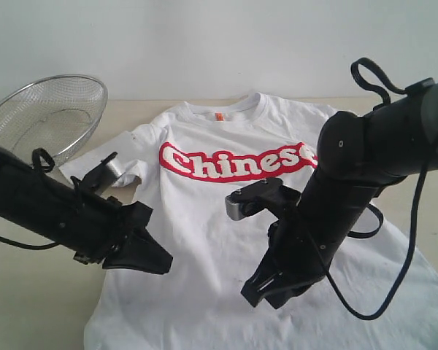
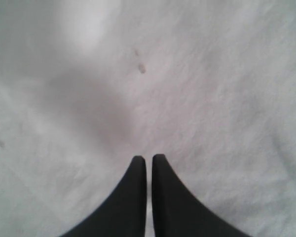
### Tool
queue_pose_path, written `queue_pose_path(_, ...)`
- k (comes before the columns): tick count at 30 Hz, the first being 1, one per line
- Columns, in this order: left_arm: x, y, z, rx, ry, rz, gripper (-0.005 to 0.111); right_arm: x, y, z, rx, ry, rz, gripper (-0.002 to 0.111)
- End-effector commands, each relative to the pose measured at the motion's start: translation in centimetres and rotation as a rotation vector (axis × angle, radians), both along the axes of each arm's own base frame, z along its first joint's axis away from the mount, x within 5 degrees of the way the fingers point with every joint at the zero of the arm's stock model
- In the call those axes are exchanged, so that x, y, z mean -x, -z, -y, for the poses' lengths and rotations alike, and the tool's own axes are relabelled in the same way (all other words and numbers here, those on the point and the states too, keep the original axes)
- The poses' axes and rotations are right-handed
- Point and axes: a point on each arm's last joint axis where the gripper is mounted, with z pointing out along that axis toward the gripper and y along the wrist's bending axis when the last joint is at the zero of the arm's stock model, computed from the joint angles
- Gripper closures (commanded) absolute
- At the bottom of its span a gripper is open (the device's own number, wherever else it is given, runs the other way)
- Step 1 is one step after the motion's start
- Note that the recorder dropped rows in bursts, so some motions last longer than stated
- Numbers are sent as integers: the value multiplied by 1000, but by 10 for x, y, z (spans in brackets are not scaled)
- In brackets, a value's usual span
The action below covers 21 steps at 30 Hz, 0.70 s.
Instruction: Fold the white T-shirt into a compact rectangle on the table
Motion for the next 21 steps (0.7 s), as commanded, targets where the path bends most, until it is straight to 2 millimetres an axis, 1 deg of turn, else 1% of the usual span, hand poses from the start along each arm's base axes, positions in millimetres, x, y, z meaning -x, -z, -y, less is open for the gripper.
queue_pose_path(1,15,-31,1,44,128,16,102,1,-4,1,0,-30,8,108)
queue_pose_path(2,20,-40,-5,-41,147,20,102,1,-4,1,0,-35,9,108)
queue_pose_path(3,22,-42,-8,-85,152,25,102,1,-4,1,0,-37,10,108)
queue_pose_path(4,29,-50,-16,-182,165,24,102,1,-4,1,0,-37,10,108)
queue_pose_path(5,33,-53,-20,-225,164,23,102,1,-4,1,0,-39,10,108)
queue_pose_path(6,41,-57,-29,-318,132,16,102,1,-4,1,0,-43,12,108)
queue_pose_path(8,54,-57,-42,-434,50,5,102,1,-4,1,0,-43,12,108)
queue_pose_path(10,64,-49,-52,-522,-58,5,102,1,-4,1,0,-44,14,108)
queue_pose_path(12,74,-35,-57,-544,-117,5,102,1,-4,1,0,-43,16,108)
queue_pose_path(13,79,-29,-58,-540,-131,-25,102,1,-4,1,0,-43,16,108)
queue_pose_path(14,82,-26,-58,-538,-138,-39,102,1,-4,1,0,-43,16,108)
queue_pose_path(17,82,-21,-57,-516,-177,-46,102,0,-4,1,-1,-40,27,108)
queue_pose_path(21,75,-17,-56,-501,-232,-12,102,0,-4,1,-1,-40,27,108)
